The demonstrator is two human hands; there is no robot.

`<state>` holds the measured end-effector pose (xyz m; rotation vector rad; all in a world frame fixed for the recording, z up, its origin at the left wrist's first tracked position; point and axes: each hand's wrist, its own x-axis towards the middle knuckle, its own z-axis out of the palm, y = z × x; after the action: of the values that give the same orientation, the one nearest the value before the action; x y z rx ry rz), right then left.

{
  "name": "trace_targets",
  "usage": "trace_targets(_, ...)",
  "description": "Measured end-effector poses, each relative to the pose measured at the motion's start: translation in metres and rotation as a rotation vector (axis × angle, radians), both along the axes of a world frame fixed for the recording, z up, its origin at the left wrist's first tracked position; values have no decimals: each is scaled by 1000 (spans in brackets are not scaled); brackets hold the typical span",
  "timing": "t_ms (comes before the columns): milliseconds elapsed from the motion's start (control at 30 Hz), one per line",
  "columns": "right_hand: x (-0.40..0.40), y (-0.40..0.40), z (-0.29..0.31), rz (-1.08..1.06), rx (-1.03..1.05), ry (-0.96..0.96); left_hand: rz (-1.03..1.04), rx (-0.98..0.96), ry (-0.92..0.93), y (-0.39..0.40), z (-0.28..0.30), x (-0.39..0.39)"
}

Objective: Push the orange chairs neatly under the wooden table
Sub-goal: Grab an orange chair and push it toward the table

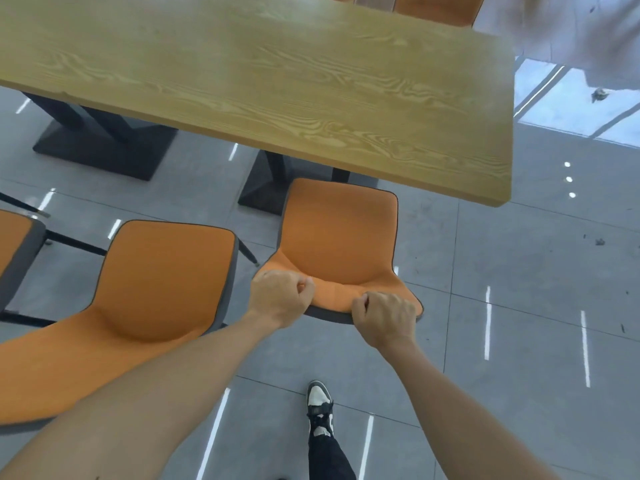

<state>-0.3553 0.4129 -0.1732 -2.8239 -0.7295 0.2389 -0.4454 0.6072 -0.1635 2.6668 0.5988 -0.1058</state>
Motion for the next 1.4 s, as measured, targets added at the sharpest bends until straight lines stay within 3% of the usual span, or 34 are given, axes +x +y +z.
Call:
trace_targets(433, -10, 12, 4, -24, -47, 68, -96, 14, -32, 22, -5, -3)
trace_targets(567, -18, 18, 6, -73, 32, 40, -126, -13, 17, 27, -4, -7)
trace_targets(667, -32, 20, 7, -109, 50, 21, -201, -126, 87, 38, 0, -14)
trace_targets(733, -38, 24, 11, -160, -23, 57, -259, -246, 152, 51, 9, -21)
trace_targets(833, -52, 37, 25, -180, -147, 83, -317, -274, 188, 78, 30, -48)
trace_targets(1067, -146, 96, 68, -236, -87, 233, -314, -197, 282, 172, 75, -145)
trace_targets(1400, -325, 242, 76, 128, 52, 200, -63, -172, 186, 261, 80, -304)
